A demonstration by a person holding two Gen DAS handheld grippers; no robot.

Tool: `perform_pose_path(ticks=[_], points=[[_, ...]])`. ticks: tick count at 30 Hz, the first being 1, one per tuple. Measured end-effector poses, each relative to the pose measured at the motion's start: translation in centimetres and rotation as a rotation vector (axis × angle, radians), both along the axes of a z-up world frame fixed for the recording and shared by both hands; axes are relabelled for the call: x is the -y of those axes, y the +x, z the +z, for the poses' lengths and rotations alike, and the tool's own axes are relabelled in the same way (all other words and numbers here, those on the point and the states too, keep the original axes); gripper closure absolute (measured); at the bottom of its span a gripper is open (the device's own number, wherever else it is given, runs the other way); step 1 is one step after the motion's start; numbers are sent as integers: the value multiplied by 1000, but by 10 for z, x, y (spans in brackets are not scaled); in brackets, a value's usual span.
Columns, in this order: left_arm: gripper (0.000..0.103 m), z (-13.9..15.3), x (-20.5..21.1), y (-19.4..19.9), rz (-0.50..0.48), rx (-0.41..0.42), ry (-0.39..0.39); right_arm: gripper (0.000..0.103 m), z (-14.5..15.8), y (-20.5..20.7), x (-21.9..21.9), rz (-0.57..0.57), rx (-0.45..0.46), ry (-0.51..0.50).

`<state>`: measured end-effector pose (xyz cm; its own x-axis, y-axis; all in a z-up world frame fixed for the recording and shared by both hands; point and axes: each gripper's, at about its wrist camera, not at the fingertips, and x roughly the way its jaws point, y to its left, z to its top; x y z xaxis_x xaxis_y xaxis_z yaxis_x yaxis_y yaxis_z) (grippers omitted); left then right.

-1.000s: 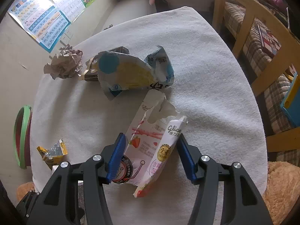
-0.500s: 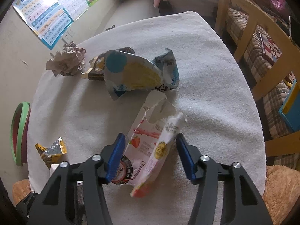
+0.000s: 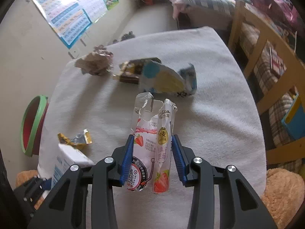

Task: Collect trash
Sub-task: 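Carry the milk carton and drink pouch over the red bin and open both grippers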

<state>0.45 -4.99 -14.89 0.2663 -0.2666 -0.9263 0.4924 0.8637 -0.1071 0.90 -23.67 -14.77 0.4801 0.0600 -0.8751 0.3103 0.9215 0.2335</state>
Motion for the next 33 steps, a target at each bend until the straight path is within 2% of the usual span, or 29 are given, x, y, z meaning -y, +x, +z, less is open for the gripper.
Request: perform_pose_path(ticks=[15,33], points=[[49,46,-36,18,138,156,-37,64,48,-6,-46,117,114,-128],[49,60,-76,28,250,211,-86,64,77,-7,-95,234,169,-226]])
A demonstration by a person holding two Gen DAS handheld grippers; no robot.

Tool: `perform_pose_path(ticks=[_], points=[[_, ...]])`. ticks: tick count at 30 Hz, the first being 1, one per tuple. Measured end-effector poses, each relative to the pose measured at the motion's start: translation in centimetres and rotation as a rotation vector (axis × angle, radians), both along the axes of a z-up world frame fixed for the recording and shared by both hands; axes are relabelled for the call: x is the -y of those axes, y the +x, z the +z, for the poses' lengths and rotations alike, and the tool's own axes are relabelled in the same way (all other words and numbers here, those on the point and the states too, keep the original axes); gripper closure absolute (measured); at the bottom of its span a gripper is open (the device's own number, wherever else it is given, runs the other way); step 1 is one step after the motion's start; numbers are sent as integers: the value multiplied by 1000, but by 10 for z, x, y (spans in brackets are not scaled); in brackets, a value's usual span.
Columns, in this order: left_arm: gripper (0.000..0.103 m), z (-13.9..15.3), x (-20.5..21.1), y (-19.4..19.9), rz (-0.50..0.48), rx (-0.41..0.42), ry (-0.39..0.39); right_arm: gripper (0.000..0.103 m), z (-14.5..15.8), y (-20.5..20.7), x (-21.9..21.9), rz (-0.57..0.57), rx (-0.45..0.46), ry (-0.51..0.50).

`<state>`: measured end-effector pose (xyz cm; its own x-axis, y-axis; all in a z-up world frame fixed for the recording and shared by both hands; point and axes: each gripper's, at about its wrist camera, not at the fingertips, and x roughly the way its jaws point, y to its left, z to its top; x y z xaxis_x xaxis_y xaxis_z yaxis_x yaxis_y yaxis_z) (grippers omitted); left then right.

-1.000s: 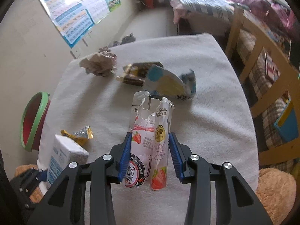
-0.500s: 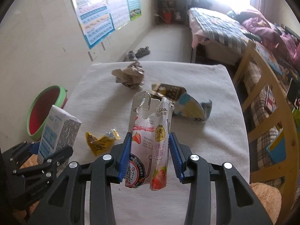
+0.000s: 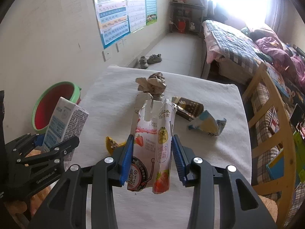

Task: Collect trash
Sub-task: 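Carry the milk carton and drink pouch over the red bin and open both grippers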

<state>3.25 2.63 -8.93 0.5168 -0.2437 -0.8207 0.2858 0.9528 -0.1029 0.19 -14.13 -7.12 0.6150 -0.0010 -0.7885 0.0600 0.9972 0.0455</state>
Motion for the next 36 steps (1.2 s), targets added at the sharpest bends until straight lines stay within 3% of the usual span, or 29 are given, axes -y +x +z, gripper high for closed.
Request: perform_pose_path(ticks=[21,36], points=[[49,6,-66,10,153,27,-53,64,11,26,-72,172,10,-52],[49,13,-150,24,354,58,-29,64,15,64,-131,295,15,-20]])
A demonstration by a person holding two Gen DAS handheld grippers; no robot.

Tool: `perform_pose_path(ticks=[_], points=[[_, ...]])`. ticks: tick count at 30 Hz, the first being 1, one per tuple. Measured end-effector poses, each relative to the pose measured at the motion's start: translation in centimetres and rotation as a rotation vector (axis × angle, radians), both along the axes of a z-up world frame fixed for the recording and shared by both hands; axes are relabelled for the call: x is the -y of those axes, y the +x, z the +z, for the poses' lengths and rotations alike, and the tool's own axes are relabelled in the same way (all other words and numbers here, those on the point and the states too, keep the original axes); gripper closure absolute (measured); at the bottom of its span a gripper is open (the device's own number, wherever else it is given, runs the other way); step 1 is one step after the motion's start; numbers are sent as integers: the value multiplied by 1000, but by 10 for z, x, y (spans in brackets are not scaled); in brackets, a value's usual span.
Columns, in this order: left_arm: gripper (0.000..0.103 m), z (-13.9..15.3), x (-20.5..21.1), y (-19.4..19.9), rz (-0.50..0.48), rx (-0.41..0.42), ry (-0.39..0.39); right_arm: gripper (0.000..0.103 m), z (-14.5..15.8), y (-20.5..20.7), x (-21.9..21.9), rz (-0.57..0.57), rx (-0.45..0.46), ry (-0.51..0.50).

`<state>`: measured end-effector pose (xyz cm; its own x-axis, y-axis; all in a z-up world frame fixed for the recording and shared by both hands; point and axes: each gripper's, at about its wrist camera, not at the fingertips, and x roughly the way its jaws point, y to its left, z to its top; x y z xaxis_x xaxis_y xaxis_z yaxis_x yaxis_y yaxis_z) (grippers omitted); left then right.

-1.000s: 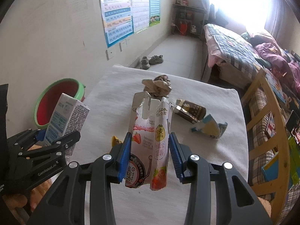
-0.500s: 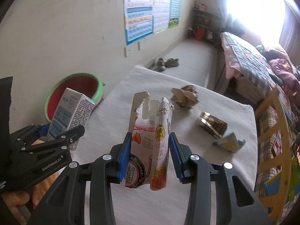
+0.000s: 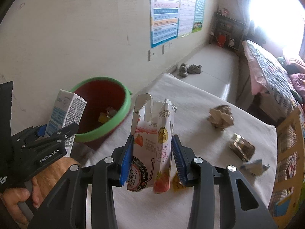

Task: Collect trash
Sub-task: 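Carry the milk carton and drink pouch over the red bin and open both grippers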

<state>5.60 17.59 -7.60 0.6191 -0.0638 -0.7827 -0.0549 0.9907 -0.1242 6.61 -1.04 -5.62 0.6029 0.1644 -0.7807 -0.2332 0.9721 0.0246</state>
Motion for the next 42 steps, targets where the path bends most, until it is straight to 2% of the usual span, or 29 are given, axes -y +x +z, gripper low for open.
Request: perform_pose_path(ticks=[5,9,17,20,28,42], points=[[49,6,-23,13,37,16,20,64,1,17,-14,27,-20,55],[49,5,-39,28,45,0,29,64,8,41,-16,41,-40,170],[49,-3,-68,53,123,-24,-38,64,5,82,-45,80,-85,248],[49,-9,-71,60,143,-35,-78,64,-1,91,-60,86,-91,234],[49,-33,-75,70,171,-71,-92,64,-14,92,-77,114,-79,161],[48,-42,-71,83,182,-114,-74,63,-22,104,-98,157,-76,140]])
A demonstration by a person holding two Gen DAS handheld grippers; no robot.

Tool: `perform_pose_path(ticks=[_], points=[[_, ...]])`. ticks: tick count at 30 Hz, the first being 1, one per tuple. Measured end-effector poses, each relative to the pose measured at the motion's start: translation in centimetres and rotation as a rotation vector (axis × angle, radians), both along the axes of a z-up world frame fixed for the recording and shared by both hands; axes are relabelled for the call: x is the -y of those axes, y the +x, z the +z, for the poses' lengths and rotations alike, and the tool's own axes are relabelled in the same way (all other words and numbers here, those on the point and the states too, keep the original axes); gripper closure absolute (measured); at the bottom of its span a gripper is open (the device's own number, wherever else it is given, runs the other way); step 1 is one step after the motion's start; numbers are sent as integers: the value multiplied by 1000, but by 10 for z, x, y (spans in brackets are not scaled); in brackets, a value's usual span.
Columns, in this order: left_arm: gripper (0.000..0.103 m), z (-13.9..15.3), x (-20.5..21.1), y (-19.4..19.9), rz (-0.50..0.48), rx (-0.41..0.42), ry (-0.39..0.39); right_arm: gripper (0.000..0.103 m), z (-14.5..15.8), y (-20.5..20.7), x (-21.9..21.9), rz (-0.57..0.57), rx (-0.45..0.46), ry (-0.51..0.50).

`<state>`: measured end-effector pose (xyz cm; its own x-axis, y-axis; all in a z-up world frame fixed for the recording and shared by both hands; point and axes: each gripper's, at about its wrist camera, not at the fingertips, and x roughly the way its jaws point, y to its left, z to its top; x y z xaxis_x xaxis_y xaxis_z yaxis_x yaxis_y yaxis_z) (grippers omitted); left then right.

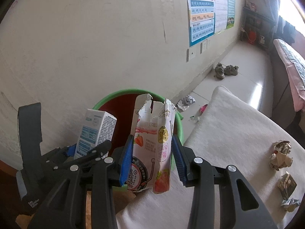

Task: Collect trash
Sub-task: 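Carry the milk carton and drink pouch over the red bin and open both grippers, then grasp the yellow snack wrapper with the left gripper while the right moves toward the blue wrapper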

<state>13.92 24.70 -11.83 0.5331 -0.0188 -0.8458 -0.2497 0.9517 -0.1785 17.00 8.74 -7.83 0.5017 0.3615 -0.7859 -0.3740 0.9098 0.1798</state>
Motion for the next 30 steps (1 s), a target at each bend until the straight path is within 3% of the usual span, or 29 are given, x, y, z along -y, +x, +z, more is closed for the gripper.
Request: perform_pose_path(ticks=[2,3,5,9,18,30], points=[[46,-2,-2,1,4,-5,-12,61,0,-1,-1,10,1,-2],[37,-3,-3,2,7,-7,-18,61,-1,0,-3,16,-2,-1],[30,-1,-7,-2,19,5,-29,60,-2,2,-5,27,-14,2],[29,0,-8,-4,23,12,-36,53,-3,2,-8,27,-9,-1],[29,0,-5,-7,17,14,-18,53,12,-8,0,28,41,-17],[29,13,24,-28,-40,58,111,47,54,-66,79,-66,116,-53]])
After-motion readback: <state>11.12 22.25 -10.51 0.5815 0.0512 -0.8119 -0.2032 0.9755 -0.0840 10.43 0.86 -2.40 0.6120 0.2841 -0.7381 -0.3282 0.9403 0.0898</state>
